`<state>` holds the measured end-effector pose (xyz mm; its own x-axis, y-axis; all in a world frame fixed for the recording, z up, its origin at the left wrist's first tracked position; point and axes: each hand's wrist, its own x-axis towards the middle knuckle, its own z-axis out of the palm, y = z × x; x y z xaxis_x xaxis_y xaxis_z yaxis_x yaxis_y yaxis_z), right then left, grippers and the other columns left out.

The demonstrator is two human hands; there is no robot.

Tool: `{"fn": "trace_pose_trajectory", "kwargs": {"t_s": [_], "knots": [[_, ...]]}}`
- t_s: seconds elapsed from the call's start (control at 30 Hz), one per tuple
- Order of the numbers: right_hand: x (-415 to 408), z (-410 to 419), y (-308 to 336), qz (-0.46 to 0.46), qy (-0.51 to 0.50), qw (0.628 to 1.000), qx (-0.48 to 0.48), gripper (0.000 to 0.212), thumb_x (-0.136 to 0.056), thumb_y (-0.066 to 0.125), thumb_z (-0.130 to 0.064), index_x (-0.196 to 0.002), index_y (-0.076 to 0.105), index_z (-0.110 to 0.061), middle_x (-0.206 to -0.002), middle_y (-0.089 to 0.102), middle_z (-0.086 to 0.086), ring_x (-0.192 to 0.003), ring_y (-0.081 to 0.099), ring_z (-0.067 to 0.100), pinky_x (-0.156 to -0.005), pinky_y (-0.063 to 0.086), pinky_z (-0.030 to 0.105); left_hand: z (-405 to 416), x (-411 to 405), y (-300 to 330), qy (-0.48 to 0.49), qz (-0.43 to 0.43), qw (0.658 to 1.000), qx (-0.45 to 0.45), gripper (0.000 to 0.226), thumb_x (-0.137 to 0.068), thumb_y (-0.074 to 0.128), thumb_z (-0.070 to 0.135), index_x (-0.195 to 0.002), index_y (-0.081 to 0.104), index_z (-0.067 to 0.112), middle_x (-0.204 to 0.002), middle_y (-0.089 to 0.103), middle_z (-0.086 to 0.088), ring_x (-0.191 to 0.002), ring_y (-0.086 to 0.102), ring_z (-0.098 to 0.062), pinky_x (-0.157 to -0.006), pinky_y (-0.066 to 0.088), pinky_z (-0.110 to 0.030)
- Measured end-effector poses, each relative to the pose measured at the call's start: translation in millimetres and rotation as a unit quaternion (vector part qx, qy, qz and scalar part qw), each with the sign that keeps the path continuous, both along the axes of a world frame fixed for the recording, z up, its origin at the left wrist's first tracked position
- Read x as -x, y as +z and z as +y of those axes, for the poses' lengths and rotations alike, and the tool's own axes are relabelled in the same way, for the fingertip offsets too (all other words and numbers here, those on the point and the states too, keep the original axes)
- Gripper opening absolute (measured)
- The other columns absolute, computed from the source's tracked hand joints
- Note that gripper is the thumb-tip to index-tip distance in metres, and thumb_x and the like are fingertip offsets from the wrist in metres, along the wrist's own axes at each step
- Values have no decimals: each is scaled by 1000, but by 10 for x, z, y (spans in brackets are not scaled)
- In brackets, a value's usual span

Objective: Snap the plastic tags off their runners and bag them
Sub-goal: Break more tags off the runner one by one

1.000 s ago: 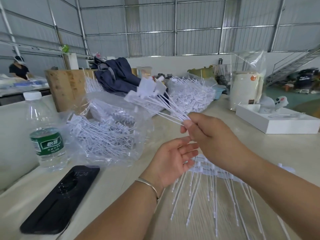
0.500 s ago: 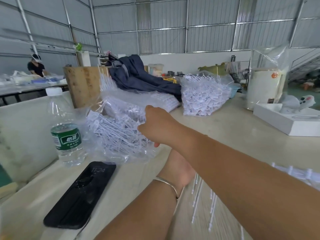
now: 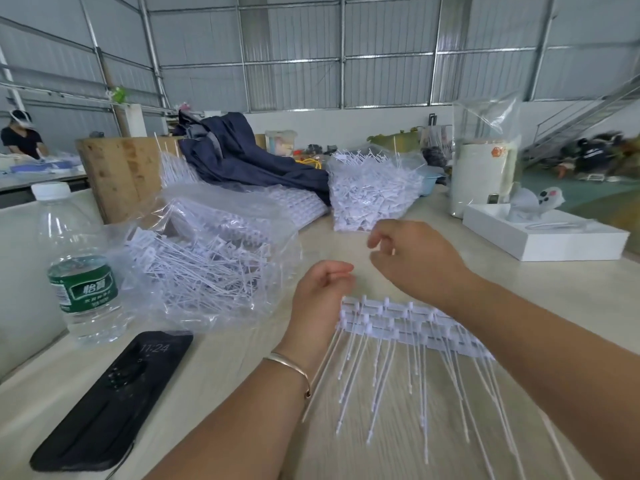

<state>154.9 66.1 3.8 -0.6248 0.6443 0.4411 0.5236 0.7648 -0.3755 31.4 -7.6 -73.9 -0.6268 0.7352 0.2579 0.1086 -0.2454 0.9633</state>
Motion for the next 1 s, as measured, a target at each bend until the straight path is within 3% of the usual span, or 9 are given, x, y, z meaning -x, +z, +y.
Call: {"fn": "trace_pose_trajectory", "kwargs": {"t_s": [0.1,0.2,0.3,0.43,0.57,0.7,0.83,0.93,1.0], "knots": [[-376,281,-119,-270,-143,952,22,29,-92,51,-36,-116,50,-20,-116,57,2,-101,53,22,-77,38,28,31,48,-73,44,89,994,38,32,-87,53,-3,-90,65,27,-100,67,7,-90,61,-4,-70,45,-9],[-567,444,-349,-344,-139,919,136,61,-91,51,-57,-134,40,-15,-140,48,5,-121,49,24,-94,42,33,95,84,-157,74,164,975,132,26,-87,56,2,-102,63,22,-106,62,6,-102,57,-12,-84,41,-19],[-611,526,-635,-336,-163,920,123,74,-87,44,-70,-139,35,-19,-139,48,6,-128,44,28,-100,41,40,122,97,-235,58,229,949,209,25,-86,59,9,-109,64,19,-109,63,4,-104,58,-14,-86,40,-22],[-560,563,-864,-313,-137,937,75,44,-96,41,-52,-124,47,-19,-124,47,8,-122,41,30,-99,41,43,109,44,-264,14,279,925,259,16,-83,62,18,-81,61,34,-87,65,17,-91,64,-11,-77,45,-24],[-558,621,-863,-248,-91,962,74,35,-96,49,-34,-128,52,-20,-124,47,7,-117,43,26,-96,38,34,65,33,-216,34,202,954,220,16,-84,56,15,-78,68,24,-76,72,5,-75,71,-18,-74,58,-39],[-548,604,-888,-178,-117,969,122,51,-86,58,-42,-132,46,-26,-116,44,-1,-114,48,22,-97,41,40,44,77,-181,112,274,936,189,21,-86,52,10,-83,66,26,-91,66,10,-85,63,-11,-70,51,-26],[-549,615,-1030,-184,-150,970,52,56,-91,45,-45,-143,34,-27,-125,48,1,-115,53,24,-101,33,44,52,176,-191,122,370,877,280,37,-89,49,6,-124,58,15,-131,52,-4,-121,48,-22,-92,44,-30],[-585,663,-1070,-179,-148,971,57,51,-94,42,-45,-140,38,-24,-125,49,3,-114,54,24,-102,31,43,46,187,-217,97,402,825,384,26,-90,49,15,-115,55,15,-128,53,-8,-118,51,-26,-100,39,-37],[-596,669,-1090,-172,-146,973,50,46,-94,43,-44,-134,46,-23,-119,51,3,-110,55,24,-98,33,40,48,194,-225,96,409,816,396,27,-89,52,17,-115,57,17,-123,53,-7,-115,52,-25,-101,38,-39]]}}
